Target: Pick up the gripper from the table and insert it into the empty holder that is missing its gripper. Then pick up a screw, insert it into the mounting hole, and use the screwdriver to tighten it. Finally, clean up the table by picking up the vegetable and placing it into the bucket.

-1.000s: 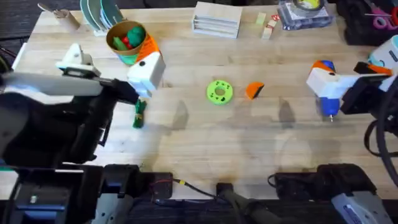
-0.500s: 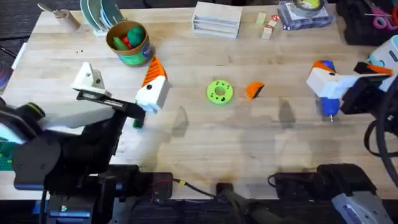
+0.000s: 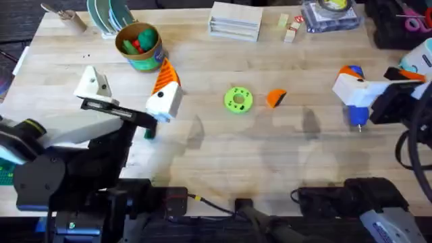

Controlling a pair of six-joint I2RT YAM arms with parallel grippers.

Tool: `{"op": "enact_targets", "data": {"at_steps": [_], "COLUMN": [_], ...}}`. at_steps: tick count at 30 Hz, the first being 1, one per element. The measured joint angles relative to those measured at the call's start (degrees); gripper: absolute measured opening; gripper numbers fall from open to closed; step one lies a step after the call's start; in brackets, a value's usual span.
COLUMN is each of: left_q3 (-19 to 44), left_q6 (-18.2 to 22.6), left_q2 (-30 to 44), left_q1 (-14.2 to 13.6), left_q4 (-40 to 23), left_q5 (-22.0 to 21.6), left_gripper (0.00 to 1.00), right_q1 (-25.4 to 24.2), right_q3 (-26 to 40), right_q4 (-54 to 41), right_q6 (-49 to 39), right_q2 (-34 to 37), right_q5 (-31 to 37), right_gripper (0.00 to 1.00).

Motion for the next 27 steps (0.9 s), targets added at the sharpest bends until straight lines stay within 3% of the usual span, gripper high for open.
{"op": "enact_targets", "data": {"at_steps": [11,19,27], "left_q3": [-1.95,-9.20,-10.16], "left_q6": [0.01,0.00,-0.01], "left_q2": [0.00,0.00,0.04], "left_q1": [0.34,0.39,0.39], "left_q4": [0.15,10.32,10.14], "left_q5": [0.00,0.00,0.01], "left_gripper": [0.993,0.993,0.993], "right_q1": [0.00,0.00,0.00], "right_q3": [0.00,0.00,0.00], "right_q4": [0.00,-0.02,-0.01], "right_q6": [0.00,0.00,0.00], "right_q2": [0.00,0.00,0.00], "right_q5": [0.00,0.00,0.00], "right_gripper": [0.992,0.992,0.992]}}
